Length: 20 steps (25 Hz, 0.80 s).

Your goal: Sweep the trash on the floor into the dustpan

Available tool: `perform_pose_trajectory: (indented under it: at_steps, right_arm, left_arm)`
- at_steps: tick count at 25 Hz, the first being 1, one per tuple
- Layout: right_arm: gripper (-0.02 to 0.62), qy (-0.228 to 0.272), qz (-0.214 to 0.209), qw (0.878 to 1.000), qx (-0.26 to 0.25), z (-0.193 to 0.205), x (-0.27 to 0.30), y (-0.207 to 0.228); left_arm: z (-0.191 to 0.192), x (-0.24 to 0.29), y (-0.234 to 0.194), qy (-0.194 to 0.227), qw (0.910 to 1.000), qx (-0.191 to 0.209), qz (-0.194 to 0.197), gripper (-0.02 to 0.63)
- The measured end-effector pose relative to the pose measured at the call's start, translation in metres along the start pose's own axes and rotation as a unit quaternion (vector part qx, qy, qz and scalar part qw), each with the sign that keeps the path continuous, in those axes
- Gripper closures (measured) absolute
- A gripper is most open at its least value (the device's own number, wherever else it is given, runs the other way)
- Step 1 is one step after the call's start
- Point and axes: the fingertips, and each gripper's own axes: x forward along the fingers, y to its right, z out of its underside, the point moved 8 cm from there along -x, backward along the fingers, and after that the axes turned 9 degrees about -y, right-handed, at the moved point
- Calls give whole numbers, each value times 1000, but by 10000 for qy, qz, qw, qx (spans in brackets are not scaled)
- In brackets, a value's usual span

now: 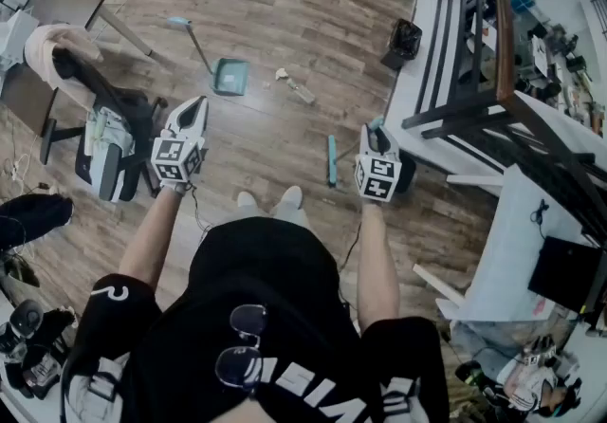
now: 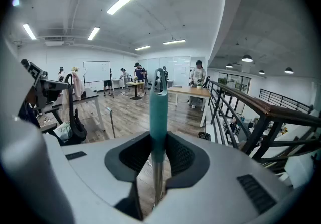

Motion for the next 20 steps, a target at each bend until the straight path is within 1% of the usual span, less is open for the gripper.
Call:
perform_pose_trajectory:
  at_steps: [3,9,15,20]
  right_arm:
    - [512,-8,92,10000,7,3,-3,-10]
    - [512,37,202,9998,13,-4,-6,-33]
    - [512,218,381,9990,6,-30,3,-69]
    - [512,398,447,9982,-44,-53,18,-102]
  left_arm:
    - [4,-4,-8,-1,10000,26,51,607]
    - [14,-10,-32,-32,9999,-48,94,607]
    - [27,-21,-72,-43,9998,-174,124,607]
    - [32,-30,-109,4,9997,-236,120,607]
